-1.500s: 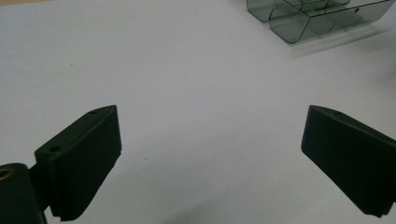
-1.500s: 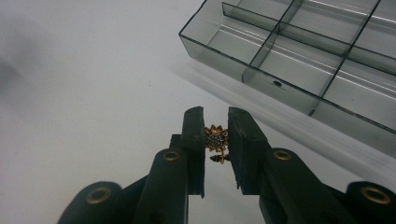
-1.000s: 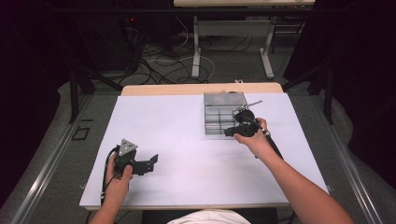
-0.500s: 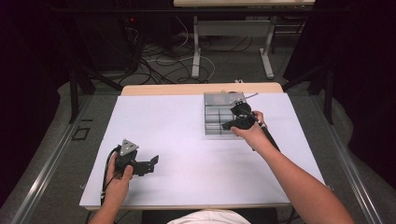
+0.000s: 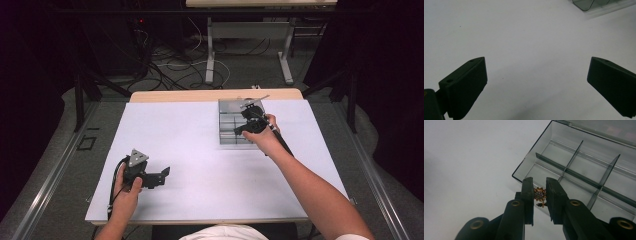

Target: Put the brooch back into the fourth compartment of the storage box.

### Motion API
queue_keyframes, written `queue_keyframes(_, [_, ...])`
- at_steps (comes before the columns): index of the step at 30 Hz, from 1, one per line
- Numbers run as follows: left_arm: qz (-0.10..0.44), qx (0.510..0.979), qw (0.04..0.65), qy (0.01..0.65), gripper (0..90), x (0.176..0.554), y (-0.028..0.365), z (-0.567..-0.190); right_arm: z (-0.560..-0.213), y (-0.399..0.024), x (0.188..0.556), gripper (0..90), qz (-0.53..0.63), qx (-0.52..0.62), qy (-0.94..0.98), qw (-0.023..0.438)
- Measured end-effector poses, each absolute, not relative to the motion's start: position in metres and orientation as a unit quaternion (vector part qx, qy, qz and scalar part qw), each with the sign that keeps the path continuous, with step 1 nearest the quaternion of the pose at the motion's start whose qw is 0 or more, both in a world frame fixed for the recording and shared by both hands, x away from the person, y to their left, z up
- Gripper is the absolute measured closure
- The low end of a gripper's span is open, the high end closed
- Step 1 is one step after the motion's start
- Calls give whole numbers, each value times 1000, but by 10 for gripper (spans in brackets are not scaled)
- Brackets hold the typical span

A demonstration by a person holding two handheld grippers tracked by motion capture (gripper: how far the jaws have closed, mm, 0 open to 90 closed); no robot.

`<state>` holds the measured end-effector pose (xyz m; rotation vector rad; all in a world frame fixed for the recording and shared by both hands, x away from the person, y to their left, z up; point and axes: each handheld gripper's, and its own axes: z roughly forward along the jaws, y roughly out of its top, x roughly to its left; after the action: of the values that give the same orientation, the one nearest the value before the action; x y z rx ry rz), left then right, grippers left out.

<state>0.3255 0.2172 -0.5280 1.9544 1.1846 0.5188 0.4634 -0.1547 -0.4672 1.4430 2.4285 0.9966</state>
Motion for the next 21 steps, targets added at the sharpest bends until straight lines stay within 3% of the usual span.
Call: queue_keyframes(21, [204,765,394,466,29,326,217,-529,-485,-121,487,775,298,491,815,72])
